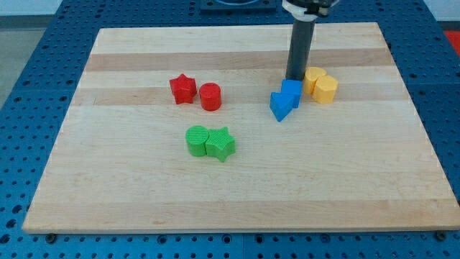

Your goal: Slide the blue cube along with blue triangle to the bottom center and slightly up

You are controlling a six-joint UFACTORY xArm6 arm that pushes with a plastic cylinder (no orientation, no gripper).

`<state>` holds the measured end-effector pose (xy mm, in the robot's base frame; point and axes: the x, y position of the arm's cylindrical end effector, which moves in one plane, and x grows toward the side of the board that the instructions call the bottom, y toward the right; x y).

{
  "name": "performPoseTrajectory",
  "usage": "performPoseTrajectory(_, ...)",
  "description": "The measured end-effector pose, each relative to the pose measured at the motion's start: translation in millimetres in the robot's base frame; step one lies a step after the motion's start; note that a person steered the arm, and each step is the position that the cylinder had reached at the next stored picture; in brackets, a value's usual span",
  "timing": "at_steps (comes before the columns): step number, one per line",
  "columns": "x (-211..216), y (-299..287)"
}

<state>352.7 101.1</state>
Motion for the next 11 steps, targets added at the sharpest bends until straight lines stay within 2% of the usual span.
performPoseTrajectory(4, 41.1, -3.3)
performPoseTrajectory(7, 100.3, -21.6)
performPoseTrajectory(11, 135.7, -22.3)
